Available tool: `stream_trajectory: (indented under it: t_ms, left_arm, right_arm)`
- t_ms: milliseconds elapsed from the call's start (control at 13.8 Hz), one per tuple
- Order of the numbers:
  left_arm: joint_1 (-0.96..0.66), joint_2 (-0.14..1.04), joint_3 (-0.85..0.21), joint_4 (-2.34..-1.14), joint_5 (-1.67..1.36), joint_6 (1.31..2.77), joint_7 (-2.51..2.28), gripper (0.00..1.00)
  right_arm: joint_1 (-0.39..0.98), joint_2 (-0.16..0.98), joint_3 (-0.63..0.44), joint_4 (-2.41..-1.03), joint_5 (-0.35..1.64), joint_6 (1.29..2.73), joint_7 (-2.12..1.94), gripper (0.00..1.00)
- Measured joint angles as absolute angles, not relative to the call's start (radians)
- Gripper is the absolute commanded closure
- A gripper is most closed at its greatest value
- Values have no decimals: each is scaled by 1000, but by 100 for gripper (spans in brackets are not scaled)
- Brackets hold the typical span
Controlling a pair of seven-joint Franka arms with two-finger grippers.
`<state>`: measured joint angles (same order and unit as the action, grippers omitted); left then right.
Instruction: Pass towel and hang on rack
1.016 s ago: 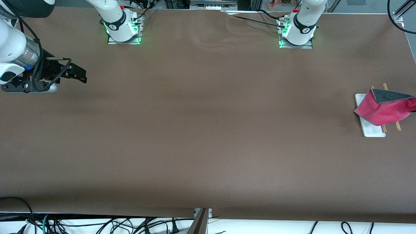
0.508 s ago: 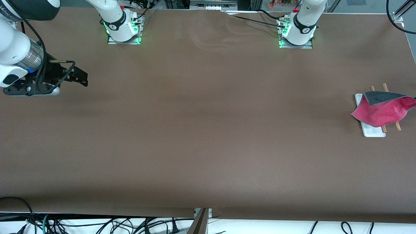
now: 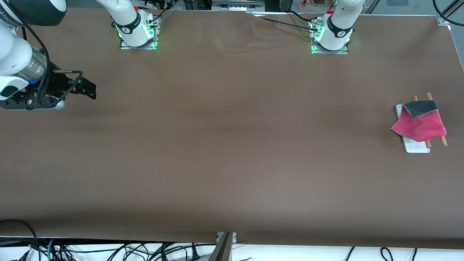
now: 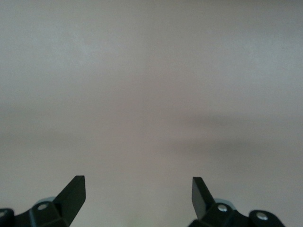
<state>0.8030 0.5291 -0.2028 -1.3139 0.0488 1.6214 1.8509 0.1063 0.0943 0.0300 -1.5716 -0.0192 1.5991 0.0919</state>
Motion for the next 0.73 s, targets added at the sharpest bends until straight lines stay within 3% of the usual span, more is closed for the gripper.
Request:
stream_trajectory:
  t_ms: [363, 725]
  left_arm:
    - [667, 401, -219, -1310, 49, 1482, 1476, 0]
    - [479, 358, -283, -1310, 46, 1423, 1023, 0]
  right_arm:
    - [107, 104, 31, -1553, -19, 1599, 92, 1]
    - [107, 108, 31, -1553, -19, 1599, 92, 1]
